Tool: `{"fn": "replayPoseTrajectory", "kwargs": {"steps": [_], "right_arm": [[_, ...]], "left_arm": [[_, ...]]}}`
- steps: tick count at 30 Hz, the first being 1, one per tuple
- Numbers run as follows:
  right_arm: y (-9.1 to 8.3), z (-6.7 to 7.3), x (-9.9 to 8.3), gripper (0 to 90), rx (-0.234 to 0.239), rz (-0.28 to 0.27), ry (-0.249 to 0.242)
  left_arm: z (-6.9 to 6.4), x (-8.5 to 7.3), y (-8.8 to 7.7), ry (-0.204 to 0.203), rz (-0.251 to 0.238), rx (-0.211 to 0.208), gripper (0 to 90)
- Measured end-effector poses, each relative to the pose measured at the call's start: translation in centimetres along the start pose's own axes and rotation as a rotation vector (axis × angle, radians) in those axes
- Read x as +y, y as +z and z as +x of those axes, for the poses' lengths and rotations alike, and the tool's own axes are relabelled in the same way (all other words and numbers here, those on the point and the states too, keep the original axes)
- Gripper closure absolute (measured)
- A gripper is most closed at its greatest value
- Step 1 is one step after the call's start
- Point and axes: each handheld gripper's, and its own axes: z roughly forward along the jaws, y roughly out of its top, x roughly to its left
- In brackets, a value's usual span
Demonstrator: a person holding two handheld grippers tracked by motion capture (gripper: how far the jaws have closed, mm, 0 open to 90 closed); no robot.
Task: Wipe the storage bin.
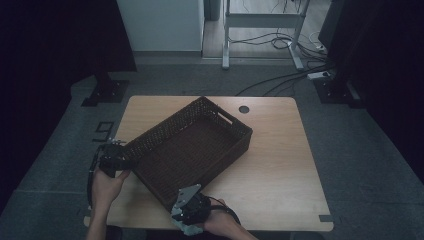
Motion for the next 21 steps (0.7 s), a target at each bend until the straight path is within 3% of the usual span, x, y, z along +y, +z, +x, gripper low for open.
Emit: {"fn": "replayPoseTrajectory", "kwargs": {"steps": [12,21], "right_arm": [[-0.5,-1.0,-0.5,69.8,-0.031,0.011,0.013],[-1.5,-2.3,-1.3,69.9,-0.074,0.017,0.051]], "left_arm": [[0.1,0.0,0.0,0.002,0.003,-0.001,35.0],[0.1,0.0,0.0,0.002,0.003,-0.002,35.0]]}}
